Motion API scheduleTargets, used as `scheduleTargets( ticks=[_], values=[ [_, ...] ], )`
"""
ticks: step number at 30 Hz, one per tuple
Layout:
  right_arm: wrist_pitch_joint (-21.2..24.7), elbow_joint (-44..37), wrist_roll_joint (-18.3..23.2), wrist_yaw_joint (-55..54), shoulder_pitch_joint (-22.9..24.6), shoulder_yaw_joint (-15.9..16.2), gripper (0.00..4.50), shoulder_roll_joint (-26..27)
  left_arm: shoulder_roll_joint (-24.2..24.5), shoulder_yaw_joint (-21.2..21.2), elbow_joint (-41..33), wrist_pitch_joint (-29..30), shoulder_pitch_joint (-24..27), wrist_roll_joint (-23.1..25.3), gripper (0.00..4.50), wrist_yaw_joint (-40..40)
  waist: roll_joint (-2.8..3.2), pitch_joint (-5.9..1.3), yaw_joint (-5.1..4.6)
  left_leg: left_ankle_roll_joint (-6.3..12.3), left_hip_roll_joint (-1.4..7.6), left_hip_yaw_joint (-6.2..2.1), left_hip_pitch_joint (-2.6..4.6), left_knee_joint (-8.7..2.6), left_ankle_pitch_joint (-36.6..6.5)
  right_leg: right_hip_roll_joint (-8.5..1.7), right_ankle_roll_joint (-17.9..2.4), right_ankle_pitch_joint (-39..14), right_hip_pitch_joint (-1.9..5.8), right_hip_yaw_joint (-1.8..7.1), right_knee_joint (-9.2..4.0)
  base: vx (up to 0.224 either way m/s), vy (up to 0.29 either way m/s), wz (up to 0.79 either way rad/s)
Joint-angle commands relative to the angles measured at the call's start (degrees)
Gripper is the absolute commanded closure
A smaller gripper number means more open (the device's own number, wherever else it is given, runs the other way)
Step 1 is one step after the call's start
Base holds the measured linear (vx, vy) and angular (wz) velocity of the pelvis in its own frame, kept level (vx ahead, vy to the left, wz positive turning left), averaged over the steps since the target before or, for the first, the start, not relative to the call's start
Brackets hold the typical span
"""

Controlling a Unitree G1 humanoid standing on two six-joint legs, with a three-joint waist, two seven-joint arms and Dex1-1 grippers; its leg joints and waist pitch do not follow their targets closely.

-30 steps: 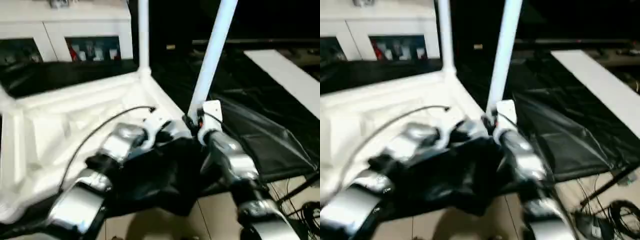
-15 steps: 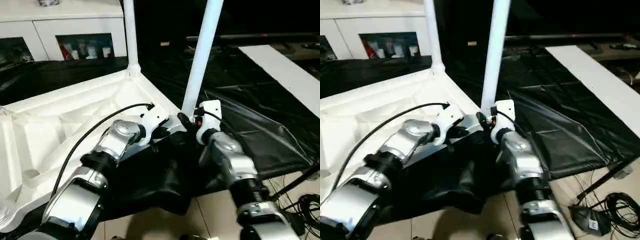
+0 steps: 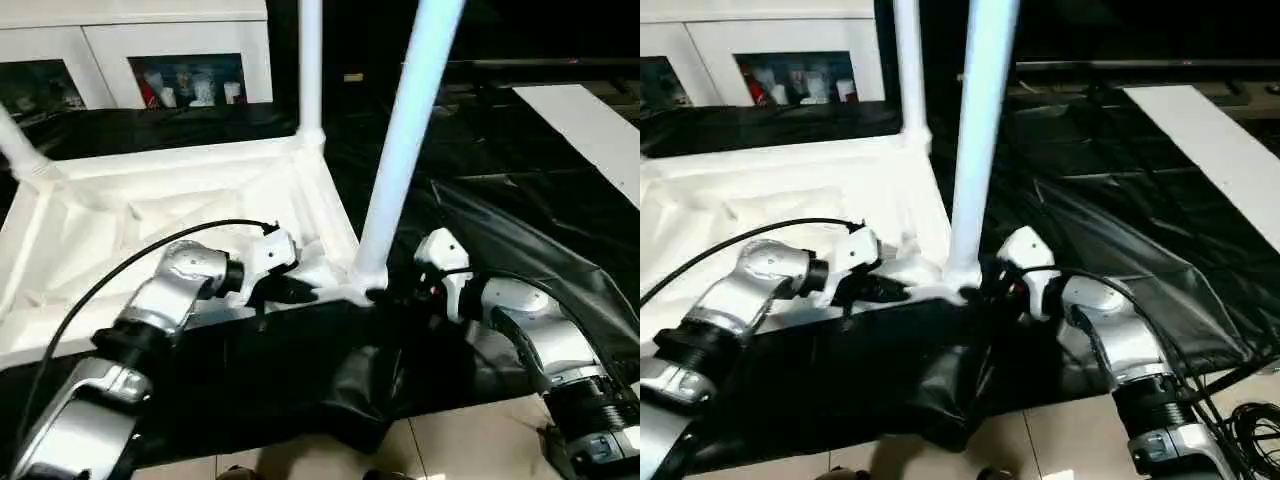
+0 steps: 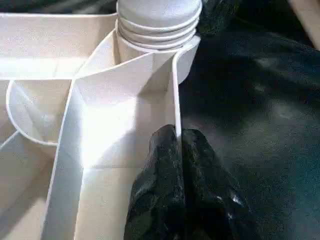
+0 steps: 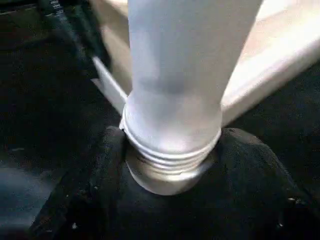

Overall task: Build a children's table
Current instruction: Rotate leg to tighten

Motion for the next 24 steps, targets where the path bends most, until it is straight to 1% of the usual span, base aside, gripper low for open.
scheduleTargets(
  ticks=[1,2,3,5,6,8,10,11,12,13,14,15,16,18,20,23,24],
  values=[
    [0.64,-1.60,0.72,0.32,0.20,0.14,1.40,-0.95,-0.68,-2.23,-2.94,0.10,0.43,-1.42,4.50,-4.98,0.24,-3.84,0.13,5.41,1.87,-0.08,1.11,-2.98,-7.77,-2.52,-16.91,-3.25,3.55,2.19,-1.99,0.000,0.000,0.00],
    [0.55,-1.96,0.81,1.08,0.20,0.84,1.40,-1.25,-0.53,-2.20,-2.98,-0.05,0.44,-1.30,4.50,-5.02,0.13,-3.68,0.32,4.29,1.89,-0.03,1.18,-3.11,-9.51,-2.52,-16.10,-6.04,3.41,2.23,-2.28,0.000,0.000,0.00],
    [0.55,-1.96,0.81,1.08,0.20,0.84,1.40,-1.25,-0.53,-2.20,-2.98,-0.05,0.44,-1.30,4.50,-5.02,0.16,-3.65,0.43,3.71,1.91,-0.09,1.20,-3.16,-10.18,-2.57,-15.67,-7.28,3.39,2.26,-2.36,0.000,0.000,0.00],
    [0.06,-1.66,0.45,1.99,-0.37,1.57,1.40,-0.40,-0.38,-1.84,-3.16,-0.06,0.41,-1.09,4.50,-5.30,0.14,-3.51,0.46,1.82,1.87,-0.25,1.23,-3.41,-12.41,-2.67,-14.05,-11.32,3.31,2.31,-2.72,0.000,0.000,0.00],
    [0.05,-1.65,0.47,2.06,-0.42,1.59,1.40,-0.31,-0.38,-1.83,-3.19,-0.05,0.42,-1.08,4.50,-5.32,0.15,-3.41,0.39,1.22,1.84,-0.29,1.27,-3.50,-13.39,-2.68,-13.46,-12.83,3.23,2.34,-2.93,0.000,0.000,0.00],
    [-0.18,-1.41,0.53,2.99,-0.55,1.41,1.40,-0.34,-0.17,-1.96,-3.63,0.05,0.60,-1.43,4.50,-5.62,0.08,-3.39,0.34,0.72,1.81,-0.37,1.32,-3.61,-14.26,-2.70,-12.69,-14.26,3.22,2.36,-3.06,0.000,0.000,0.00],
    [-0.32,-1.26,0.70,3.48,-0.61,1.28,1.40,-0.35,-0.25,-2.02,-3.62,0.03,0.61,-1.43,4.50,-5.54,0.04,-3.62,0.39,0.65,1.81,-0.42,1.35,-3.54,-13.59,-2.75,-12.62,-13.66,3.33,2.38,-2.94,0.000,0.000,0.00],
    [-0.40,-1.15,0.73,3.96,-0.65,1.10,1.40,-0.29,-0.25,-2.07,-3.83,0.20,0.68,-1.45,4.50,-5.50,0.02,-3.77,0.43,1.02,1.74,-0.39,1.19,-3.40,-11.85,-2.65,-13.00,-11.13,3.43,2.37,-2.63,0.000,0.000,0.00],
    [-0.07,-1.15,1.20,4.51,-0.64,0.80,1.40,-0.18,-0.29,-2.13,-3.96,0.40,0.71,-1.49,4.50,-5.54,-0.07,-3.76,0.42,1.23,1.74,-0.37,1.12,-3.36,-11.28,-2.62,-13.18,-10.32,3.46,2.36,-2.55,0.000,0.000,0.00],
    [0.12,-1.20,1.52,4.86,-0.60,0.64,1.40,-0.11,-0.30,-2.13,-4.08,0.54,0.76,-1.51,4.50,-5.53,-0.01,-3.88,0.48,1.74,1.73,-0.33,1.10,-3.23,-10.03,-2.56,-13.73,-8.32,3.51,2.34,-2.26,0.000,0.000,0.00],
    [0.34,-1.20,1.94,5.27,-0.56,0.49,1.40,-0.05,-0.35,-2.13,-4.10,0.65,0.75,-1.52,4.50,-5.50,0.09,-3.92,0.52,1.93,1.76,-0.36,1.10,-3.21,-9.51,-2.56,-14.00,-7.51,3.53,2.30,-2.14,0.000,0.000,0.00],
    [0.50,-1.24,2.41,5.53,-0.54,0.56,1.40,-0.18,-0.33,-2.15,-4.29,0.88,0.78,-1.58,4.50,-5.52,0.02,-4.00,0.52,2.34,1.72,-0.30,1.05,-3.08,-8.81,-2.53,-14.47,-6.11,3.59,2.27,-1.99,0.000,0.000,0.00],
    [0.57,-1.26,2.79,5.79,-0.41,0.71,1.40,-0.34,-0.26,-2.22,-4.35,0.99,0.84,-1.56,4.50,-5.57,0.00,-3.92,0.56,2.67,1.69,-0.25,1.06,-3.04,-8.67,-2.51,-14.78,-5.76,3.56,2.26,-2.02,0.000,0.000,0.00],
    [0.59,-1.27,2.87,5.85,-0.38,0.74,1.40,-0.38,-0.24,-2.23,-4.37,1.02,0.86,-1.55,4.50,-5.59,0.04,-3.88,0.62,2.82,1.70,-0.24,1.05,-3.07,-8.94,-2.53,-14.82,-6.52,3.58,2.23,-2.08,0.000,0.000,0.00],
    [0.76,-1.33,3.17,6.13,-0.15,0.88,1.67,-0.41,-0.17,-2.25,-4.19,1.02,0.90,-1.45,4.50,-5.75,0.01,-3.86,0.62,2.68,1.70,-0.26,1.05,-3.07,-9.28,-2.56,-14.60,-7.41,3.57,2.24,-2.17,0.000,0.000,0.00],
    [1.12,-1.22,3.65,6.45,0.04,0.88,1.80,-0.25,-0.25,-2.17,-3.76,0.90,0.83,-1.23,4.50,-5.56,-0.07,-3.90,0.62,2.28,1.70,-0.30,1.11,-3.07,-9.86,-2.60,-14.13,-8.91,3.56,2.27,-2.27,0.000,0.000,0.00],
    [0.14,-0.99,2.89,5.88,0.01,0.95,1.80,0.08,-0.36,-2.14,-3.46,0.74,0.85,-0.92,4.50,-5.32,-0.04,-3.94,0.60,2.22,1.71,-0.31,1.08,-3.05,-9.80,-2.60,-14.12,-8.86,3.58,2.28,-2.23,0.000,0.000,0.00]
  ],
)
